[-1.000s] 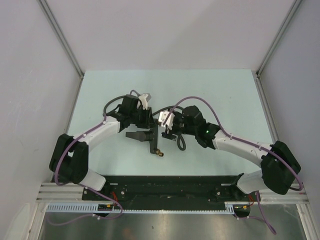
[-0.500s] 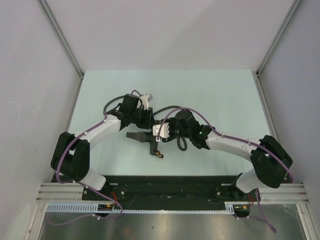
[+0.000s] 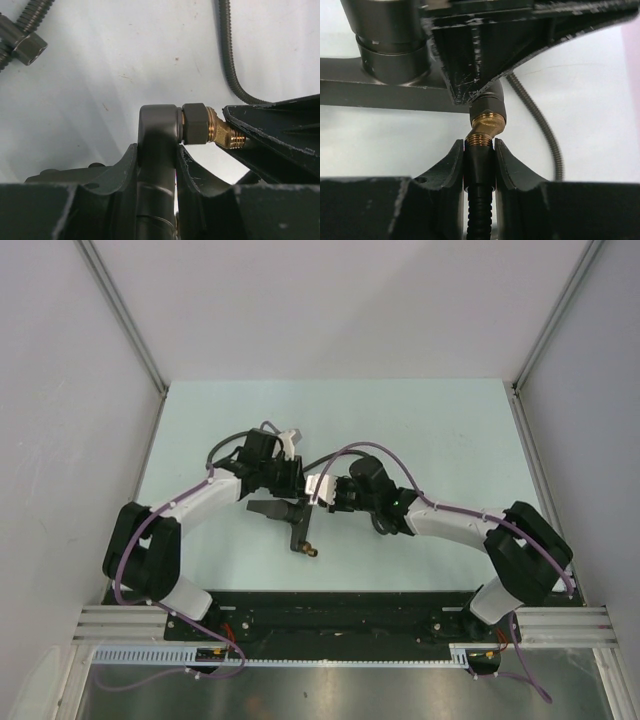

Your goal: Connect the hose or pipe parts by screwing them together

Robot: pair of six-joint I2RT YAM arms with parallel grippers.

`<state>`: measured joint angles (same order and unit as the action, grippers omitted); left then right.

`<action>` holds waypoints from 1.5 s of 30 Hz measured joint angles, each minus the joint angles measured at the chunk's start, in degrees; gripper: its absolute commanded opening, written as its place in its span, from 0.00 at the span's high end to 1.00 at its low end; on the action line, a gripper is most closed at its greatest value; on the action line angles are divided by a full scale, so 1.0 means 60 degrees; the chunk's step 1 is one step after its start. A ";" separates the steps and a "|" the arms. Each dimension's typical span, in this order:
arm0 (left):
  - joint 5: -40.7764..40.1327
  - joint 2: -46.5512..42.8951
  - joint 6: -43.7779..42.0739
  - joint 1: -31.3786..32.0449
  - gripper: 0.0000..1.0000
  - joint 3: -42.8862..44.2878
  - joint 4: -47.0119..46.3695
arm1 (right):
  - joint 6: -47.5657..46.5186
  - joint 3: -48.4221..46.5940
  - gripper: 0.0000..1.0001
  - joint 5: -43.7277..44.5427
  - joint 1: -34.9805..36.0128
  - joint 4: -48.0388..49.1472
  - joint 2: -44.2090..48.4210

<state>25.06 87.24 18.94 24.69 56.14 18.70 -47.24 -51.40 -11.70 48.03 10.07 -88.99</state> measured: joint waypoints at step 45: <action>-0.4379 -0.2885 0.1800 0.1657 1.00 -0.4124 -0.4466 | 1.6538 0.0291 0.32 -0.4368 -0.2816 0.4863 -0.2645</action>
<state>-1.21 69.93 29.74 34.63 31.40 -8.10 51.99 -49.65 -37.91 31.14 39.24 -104.86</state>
